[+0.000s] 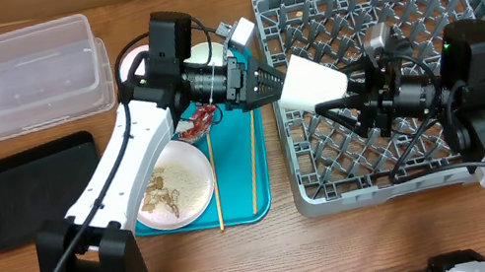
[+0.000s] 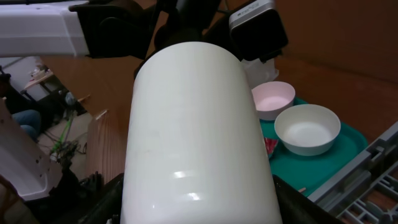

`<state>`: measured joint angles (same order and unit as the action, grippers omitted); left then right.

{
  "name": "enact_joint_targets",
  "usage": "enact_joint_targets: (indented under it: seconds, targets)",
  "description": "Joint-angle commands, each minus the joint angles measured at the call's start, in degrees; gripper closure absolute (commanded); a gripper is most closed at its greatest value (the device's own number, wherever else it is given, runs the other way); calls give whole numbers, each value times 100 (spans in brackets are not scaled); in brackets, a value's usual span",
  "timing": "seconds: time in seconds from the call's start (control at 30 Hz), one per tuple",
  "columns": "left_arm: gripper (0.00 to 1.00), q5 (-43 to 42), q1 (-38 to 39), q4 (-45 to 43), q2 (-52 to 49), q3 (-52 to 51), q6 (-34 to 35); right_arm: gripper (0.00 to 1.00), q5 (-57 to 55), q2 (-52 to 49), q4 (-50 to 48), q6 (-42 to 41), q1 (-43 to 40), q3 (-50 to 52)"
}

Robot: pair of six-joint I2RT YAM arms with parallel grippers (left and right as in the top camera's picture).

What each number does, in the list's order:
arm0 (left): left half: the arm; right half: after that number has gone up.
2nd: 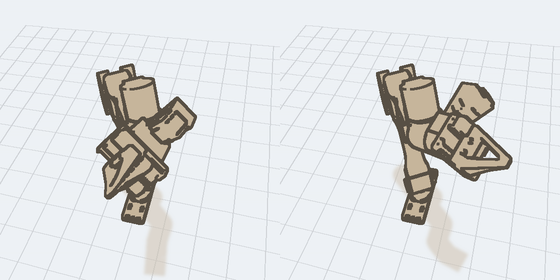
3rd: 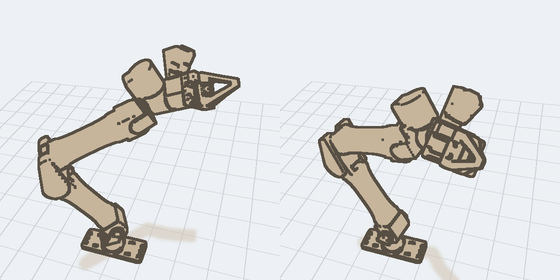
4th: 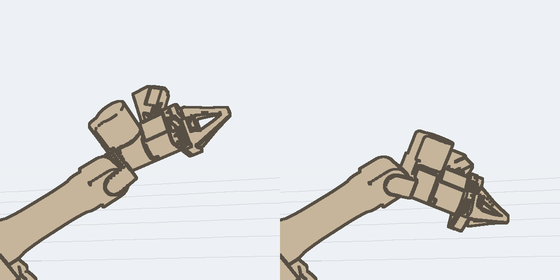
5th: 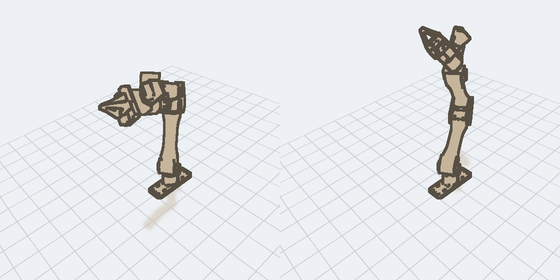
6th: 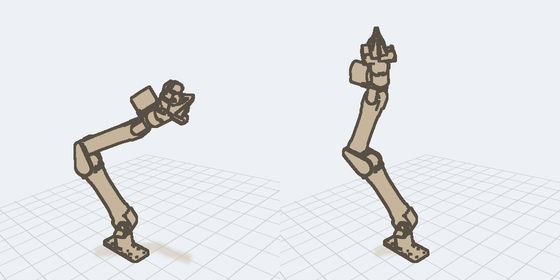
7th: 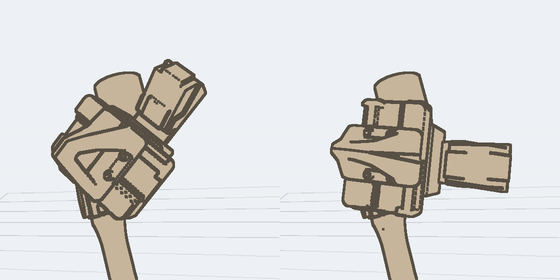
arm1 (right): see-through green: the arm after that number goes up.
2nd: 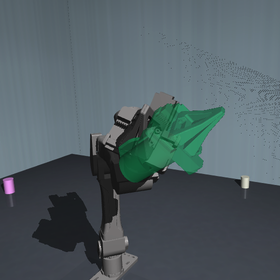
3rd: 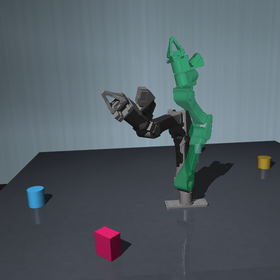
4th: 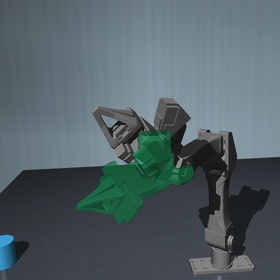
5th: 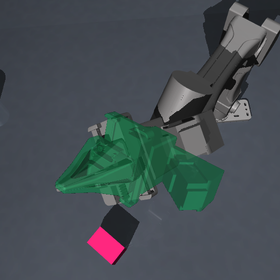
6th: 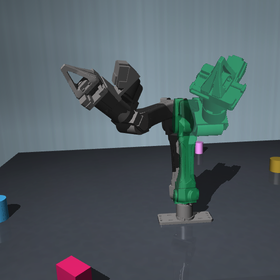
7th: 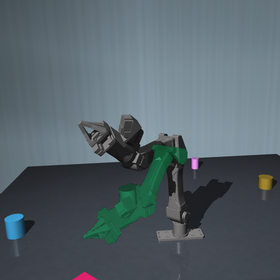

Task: Sort waste into correct bins and load items into the dishwasher
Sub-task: 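Carry the cup with the right gripper into the rack and release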

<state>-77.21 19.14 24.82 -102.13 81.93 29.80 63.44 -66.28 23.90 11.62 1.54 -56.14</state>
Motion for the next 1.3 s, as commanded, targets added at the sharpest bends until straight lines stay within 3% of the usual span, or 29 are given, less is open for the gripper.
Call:
enact_joint_targets:
  seconds: [0.0,0.23,0.43,0.6,0.73,1.03,1.27]
  targets:
    - [23,671,-70,70,181,107,-94,56,-509,4,28,-350,22,-146]
    - [16,3036,-245,925,341,109,-616,79,-2052,4,560,-741,22,-197]
    - [6,5840,-457,2031,798,109,-756,82,-3762,4,2232,-929,-66,-1117]
    - [0,7392,-538,2695,1143,109,-756,85,-4555,-37,3410,-1255,-669,-1958]
    - [0,7853,-538,3014,1274,109,-791,87,-4605,-205,3945,-1320,-1458,-2286]
    - [0,7888,-535,3185,1279,109,-800,90,-5362,-1113,4535,-1519,-3169,-2341]
    - [0,7868,-525,3198,1279,109,-798,92,-5683,-1781,4697,-1663,-3707,-2341]
